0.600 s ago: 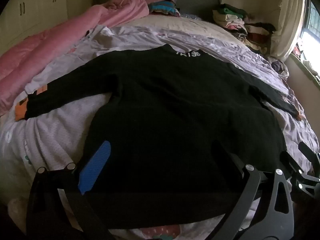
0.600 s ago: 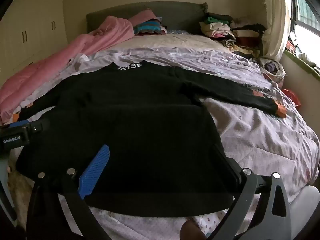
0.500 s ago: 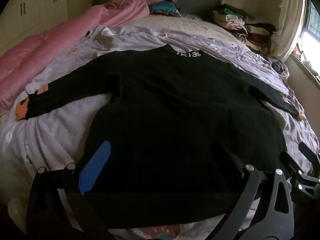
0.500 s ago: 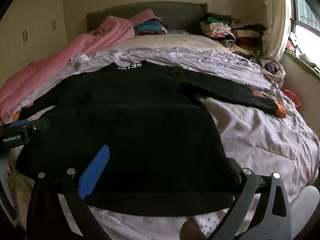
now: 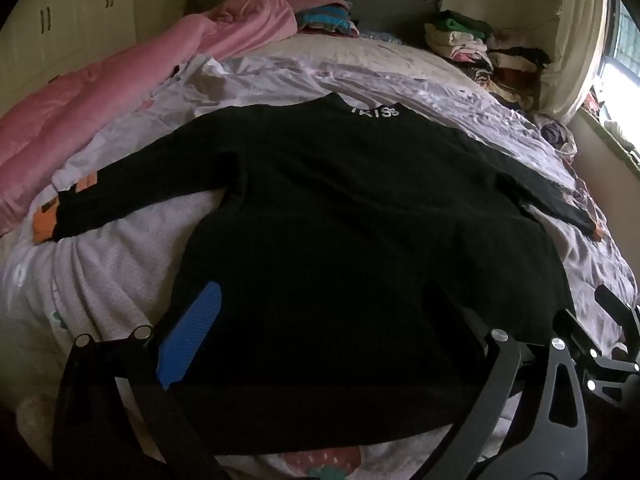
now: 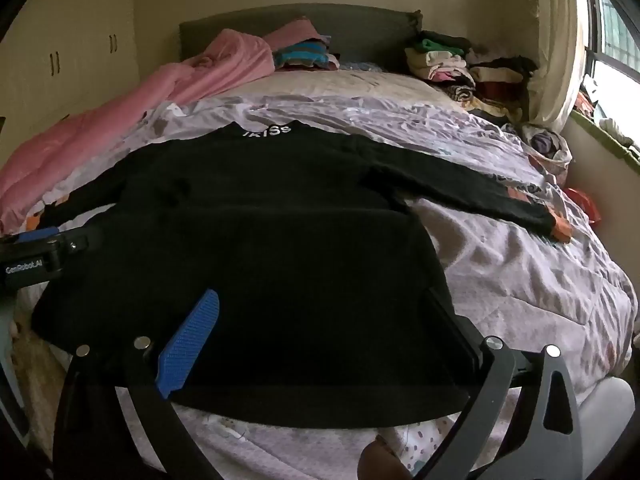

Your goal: Fold small clothes

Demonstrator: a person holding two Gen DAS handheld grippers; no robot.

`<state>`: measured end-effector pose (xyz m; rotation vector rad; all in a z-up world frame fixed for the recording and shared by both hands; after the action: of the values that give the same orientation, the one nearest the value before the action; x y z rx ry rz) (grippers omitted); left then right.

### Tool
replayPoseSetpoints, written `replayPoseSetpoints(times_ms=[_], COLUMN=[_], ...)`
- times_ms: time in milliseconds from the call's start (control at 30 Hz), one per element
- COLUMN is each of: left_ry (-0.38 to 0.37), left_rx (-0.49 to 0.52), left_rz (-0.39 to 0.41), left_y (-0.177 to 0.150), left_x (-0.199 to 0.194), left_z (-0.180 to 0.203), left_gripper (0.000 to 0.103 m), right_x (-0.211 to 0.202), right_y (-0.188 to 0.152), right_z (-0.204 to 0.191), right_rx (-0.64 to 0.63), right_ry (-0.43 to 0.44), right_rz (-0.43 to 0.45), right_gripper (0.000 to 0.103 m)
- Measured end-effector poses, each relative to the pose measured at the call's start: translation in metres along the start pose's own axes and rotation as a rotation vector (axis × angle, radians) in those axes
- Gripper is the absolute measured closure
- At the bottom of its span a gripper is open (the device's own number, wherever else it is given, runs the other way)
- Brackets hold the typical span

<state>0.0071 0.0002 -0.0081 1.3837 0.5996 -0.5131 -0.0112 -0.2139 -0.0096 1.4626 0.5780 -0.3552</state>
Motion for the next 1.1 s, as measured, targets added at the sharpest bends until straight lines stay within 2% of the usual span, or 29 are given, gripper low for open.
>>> replayPoseSetpoints(times_ms=[67,1100], left_ry=[0.000,0.000], left_rx=[0.000,0.003], left_rz=[0.000,0.007], left_y=[0.000,0.003], left_x=[0.000,-0.005], left_z=[0.000,0.000], left_gripper=[0.009,0.009], right_x=[0.001,-0.001], right_y=[0.000,0.002], right_z=[-0.010,-0.023], right_rx=[-0.013,-0.037], right_ry=[-0.002,0.011], right_rz=[-0.001,0.009], right_gripper=[0.004,0.004])
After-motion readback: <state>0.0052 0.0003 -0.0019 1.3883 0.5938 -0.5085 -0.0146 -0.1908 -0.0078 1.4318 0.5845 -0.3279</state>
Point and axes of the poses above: each gripper's, at about its wrist camera, not at the fingertips, and x roughly the way its jaws point, z to its right, y to its top, the point moved 1 cm from there along x, roughly the way its jaws point, and after that the axes turned 7 degrees about z, right-handed, at the moved point
